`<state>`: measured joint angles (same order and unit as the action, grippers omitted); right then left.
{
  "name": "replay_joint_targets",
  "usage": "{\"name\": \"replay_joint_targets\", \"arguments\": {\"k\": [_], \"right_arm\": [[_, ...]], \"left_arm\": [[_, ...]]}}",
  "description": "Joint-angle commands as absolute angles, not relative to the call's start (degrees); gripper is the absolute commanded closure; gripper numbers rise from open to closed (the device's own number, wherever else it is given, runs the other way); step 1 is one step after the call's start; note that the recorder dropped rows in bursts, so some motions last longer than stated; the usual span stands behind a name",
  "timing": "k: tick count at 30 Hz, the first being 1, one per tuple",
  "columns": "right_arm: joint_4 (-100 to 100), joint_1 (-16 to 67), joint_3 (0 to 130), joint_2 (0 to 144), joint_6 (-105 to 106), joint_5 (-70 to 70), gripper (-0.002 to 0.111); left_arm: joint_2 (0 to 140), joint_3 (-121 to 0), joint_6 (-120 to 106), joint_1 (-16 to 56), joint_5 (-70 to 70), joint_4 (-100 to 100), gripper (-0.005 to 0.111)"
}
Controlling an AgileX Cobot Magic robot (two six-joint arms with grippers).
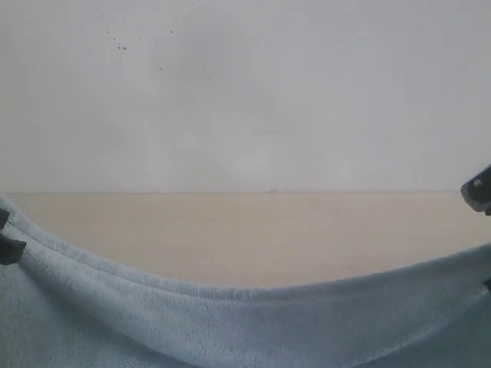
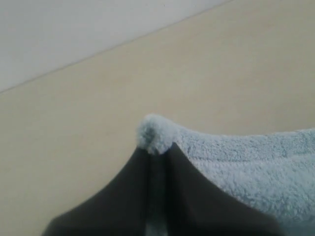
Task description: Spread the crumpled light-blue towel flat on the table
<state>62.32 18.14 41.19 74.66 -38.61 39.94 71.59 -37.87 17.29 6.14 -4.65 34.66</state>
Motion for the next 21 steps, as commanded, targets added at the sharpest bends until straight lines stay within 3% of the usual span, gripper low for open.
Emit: {"name": "replay_joint_targets", "arguments": {"k": [1, 9, 12, 17, 19, 21], "right_arm": [[63.17, 9.93, 49.62, 85.26, -40.30, 32.72, 0.107], [55.02, 6.30, 68.80, 102.81, -28.61, 30.38, 0.107], [50.10, 6.30, 74.93, 108.67, -23.83, 29.66, 0.105], [42.98, 6.30, 82.40, 113.16, -18.80, 28.98, 0.066], [42.68, 6.30, 83.87, 113.06, -18.94, 28.56, 0.053], [42.82, 6.03, 84.41, 111.99, -19.08, 28.23, 0.052]], "left_arm": [[81.73, -44.43, 18.40, 3.18, 0.00, 35.36, 0.100], [97.63, -57.23, 18.18, -0.07, 4.24, 35.36, 0.099], [102.16, -60.11, 17.97, -0.30, 4.34, 35.36, 0.085], [105.76, -62.88, 18.58, -0.30, 3.94, 33.39, 0.050], [105.01, -62.99, 18.58, -0.30, 3.71, 33.59, 0.047], [103.33, -62.99, 18.40, -0.30, 3.23, 35.95, 0.049]]}}
